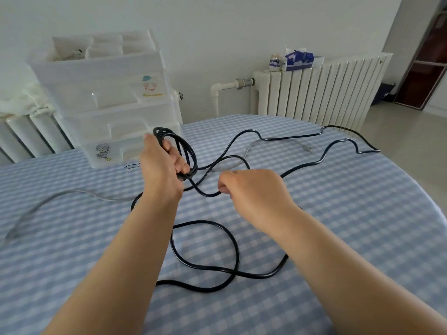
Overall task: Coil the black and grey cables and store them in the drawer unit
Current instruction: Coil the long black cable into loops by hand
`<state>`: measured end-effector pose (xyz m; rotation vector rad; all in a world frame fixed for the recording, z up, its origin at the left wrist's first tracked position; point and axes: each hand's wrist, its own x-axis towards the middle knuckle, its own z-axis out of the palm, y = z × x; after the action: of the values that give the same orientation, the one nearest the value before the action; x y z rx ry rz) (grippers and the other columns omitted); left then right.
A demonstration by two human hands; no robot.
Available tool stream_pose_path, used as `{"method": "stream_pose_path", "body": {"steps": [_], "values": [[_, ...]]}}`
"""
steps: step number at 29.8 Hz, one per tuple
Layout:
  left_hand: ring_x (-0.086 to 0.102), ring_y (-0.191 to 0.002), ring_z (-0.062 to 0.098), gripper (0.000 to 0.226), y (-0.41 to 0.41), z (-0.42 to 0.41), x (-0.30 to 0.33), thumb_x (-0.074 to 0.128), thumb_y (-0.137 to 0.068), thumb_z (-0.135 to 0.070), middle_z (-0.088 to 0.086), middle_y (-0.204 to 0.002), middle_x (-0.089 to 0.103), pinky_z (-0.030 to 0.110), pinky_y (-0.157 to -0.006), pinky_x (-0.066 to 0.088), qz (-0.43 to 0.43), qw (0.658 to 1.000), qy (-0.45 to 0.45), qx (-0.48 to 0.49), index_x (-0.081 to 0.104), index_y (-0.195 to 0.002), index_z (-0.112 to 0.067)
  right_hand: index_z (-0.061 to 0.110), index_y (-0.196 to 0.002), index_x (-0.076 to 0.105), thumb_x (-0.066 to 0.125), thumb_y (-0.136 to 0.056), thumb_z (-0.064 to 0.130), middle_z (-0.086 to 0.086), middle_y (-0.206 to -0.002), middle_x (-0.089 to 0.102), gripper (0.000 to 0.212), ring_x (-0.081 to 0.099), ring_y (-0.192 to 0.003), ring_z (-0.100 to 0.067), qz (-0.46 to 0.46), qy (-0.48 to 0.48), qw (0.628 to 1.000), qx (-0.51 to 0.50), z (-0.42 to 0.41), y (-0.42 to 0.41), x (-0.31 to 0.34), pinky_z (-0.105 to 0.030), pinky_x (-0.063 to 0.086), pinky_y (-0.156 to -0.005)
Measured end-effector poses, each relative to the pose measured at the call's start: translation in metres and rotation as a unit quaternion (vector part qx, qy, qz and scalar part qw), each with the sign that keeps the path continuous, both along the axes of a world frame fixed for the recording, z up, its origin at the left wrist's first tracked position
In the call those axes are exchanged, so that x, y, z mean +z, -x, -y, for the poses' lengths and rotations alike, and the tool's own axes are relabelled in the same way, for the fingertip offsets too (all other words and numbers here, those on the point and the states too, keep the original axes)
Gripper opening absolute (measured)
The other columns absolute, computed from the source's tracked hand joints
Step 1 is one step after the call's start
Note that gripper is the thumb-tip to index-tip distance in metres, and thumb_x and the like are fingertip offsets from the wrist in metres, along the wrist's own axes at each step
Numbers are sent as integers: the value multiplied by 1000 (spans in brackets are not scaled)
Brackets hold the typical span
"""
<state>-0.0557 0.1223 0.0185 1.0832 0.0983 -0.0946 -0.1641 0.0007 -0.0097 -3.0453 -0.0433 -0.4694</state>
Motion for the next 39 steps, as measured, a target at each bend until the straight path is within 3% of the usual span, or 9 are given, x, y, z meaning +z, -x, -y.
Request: {"method": "stream_pose_path", "body": {"steps": [7,13,16,20,26,29,33,37,39], "values": [[17,-37,13,44,4,1,0,27,-98,-34,-5,-44,24,21,-40,23,-1,1000,-15,-25,34,-57,-19,29,-106,57,55,-90,7,10,-92,69,28,64,-78,-15,15,2,1000,-15,7,-1,0,-30,51,-62],[20,-37,15,58,14,10,-4,20,-97,-60,-3,-42,25,23,-41,24,69,988,-132,-35,33,-59,-18,22,-110,63,43,-101,32,6,-105,62,24,55,-102,-15,75,-10,995,71,0,3,8,-28,43,-69],[28,-35,15,64,22,18,-11,14,-96,-62,-1,-42,32,23,-40,26,130,954,-247,-107,38,-61,-14,20,-103,65,48,-97,41,5,-101,62,28,58,-99,-17,90,-7,993,71,-3,3,9,-31,48,-67],[40,-46,20,59,26,23,-21,20,-102,-40,7,-48,45,28,-49,36,159,880,-391,-219,44,-59,-8,24,-96,62,57,-85,55,9,-91,61,33,57,-89,-12,97,-58,993,40,0,11,23,-30,44,-68],[27,-36,14,40,31,18,-15,27,-100,-27,2,-47,34,22,-38,26,99,851,-283,-432,39,-64,-15,29,-88,59,64,-81,52,16,-83,57,24,50,-74,-1,62,-227,972,11,18,9,25,-21,34,-64],[23,-31,10,54,31,17,-15,26,-99,-54,-2,-43,30,18,-34,18,37,833,-218,-506,38,-62,-16,30,-82,57,68,-79,51,22,-83,56,25,50,-74,11,58,-308,950,-1,27,5,24,-15,33,-65],[25,-25,3,68,29,15,-15,29,-71,-82,-8,-37,30,12,-33,14,-7,799,-93,-593,41,-59,-17,30,-82,57,61,-73,70,19,-81,58,41,50,-67,3,62,-353,933,-20,39,4,21,-24,39,-66],[28,-24,-1,61,30,13,-16,35,-71,-78,-12,-35,33,9,-31,19,3,777,-45,-628,42,-58,-18,11,-86,65,48,-64,88,-1,-68,60,81,55,-66,-9,-45,-414,909,-7,53,3,24,-36,46,-70],[27,-25,-2,60,32,14,-18,34,-73,-77,-12,-35,33,9,-31,18,12,781,-41,-623,41,-58,-19,13,-88,69,47,-74,76,0,-78,73,67,67,-76,-8,-129,-448,884,34,60,9,29,-31,50,-79]]}}
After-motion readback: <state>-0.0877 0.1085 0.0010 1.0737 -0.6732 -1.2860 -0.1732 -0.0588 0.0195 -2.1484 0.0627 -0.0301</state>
